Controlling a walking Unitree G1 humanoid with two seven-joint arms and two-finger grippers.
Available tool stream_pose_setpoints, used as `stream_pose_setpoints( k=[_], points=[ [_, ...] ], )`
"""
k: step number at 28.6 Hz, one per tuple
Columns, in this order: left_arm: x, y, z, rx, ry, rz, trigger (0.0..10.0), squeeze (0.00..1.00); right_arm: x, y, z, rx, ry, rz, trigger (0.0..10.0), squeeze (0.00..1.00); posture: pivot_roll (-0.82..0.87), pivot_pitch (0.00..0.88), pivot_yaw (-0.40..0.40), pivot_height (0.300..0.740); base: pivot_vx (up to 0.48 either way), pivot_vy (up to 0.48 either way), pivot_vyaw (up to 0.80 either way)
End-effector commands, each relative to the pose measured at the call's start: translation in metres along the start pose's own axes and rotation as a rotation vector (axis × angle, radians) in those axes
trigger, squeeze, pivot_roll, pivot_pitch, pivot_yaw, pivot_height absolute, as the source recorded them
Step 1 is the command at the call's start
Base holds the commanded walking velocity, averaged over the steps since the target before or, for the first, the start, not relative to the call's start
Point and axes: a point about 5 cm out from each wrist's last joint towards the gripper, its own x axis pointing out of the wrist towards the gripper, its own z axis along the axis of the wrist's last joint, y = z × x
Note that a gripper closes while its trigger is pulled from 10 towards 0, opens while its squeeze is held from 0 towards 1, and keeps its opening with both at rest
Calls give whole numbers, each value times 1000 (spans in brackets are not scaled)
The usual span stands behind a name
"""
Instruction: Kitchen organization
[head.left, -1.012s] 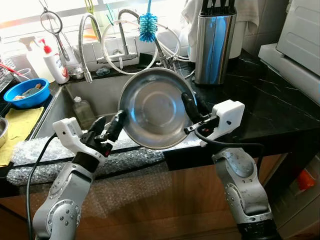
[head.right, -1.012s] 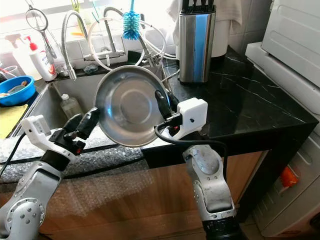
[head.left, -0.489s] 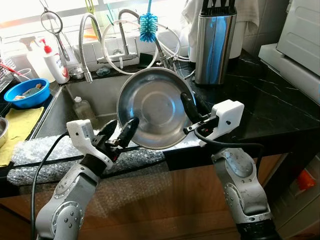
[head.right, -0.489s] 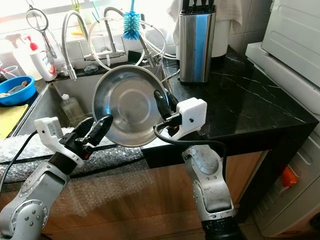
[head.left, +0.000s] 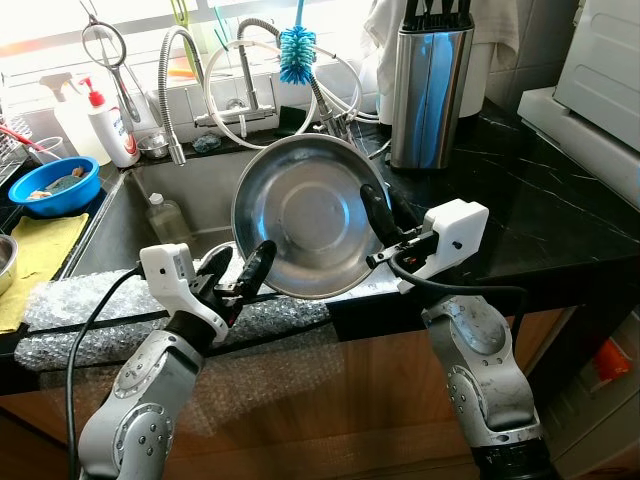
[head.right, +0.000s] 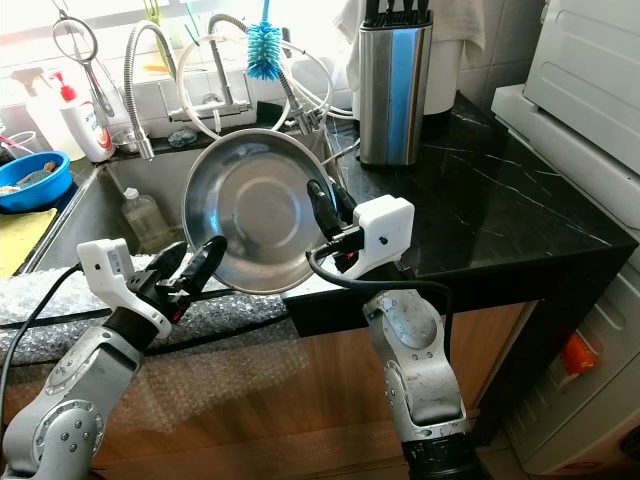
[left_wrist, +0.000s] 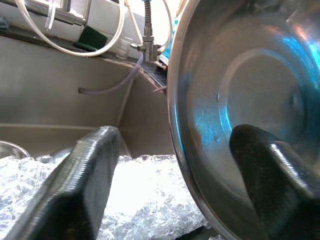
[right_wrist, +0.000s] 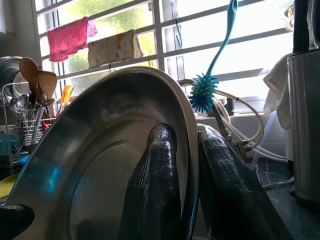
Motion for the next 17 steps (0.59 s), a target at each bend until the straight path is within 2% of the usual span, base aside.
stream_pose_setpoints(
  k=[1,17],
  points=[
    [-2,3,2,26,-4,22,0,0,5,3,7,9,-35,19,10000,0,-81,0,130,740,0,0,0],
    [-2,3,1,27,-2,20,0,0,6,3,7,10,-36,22,10000,0,-81,0,131,740,0,0,0]
  ],
)
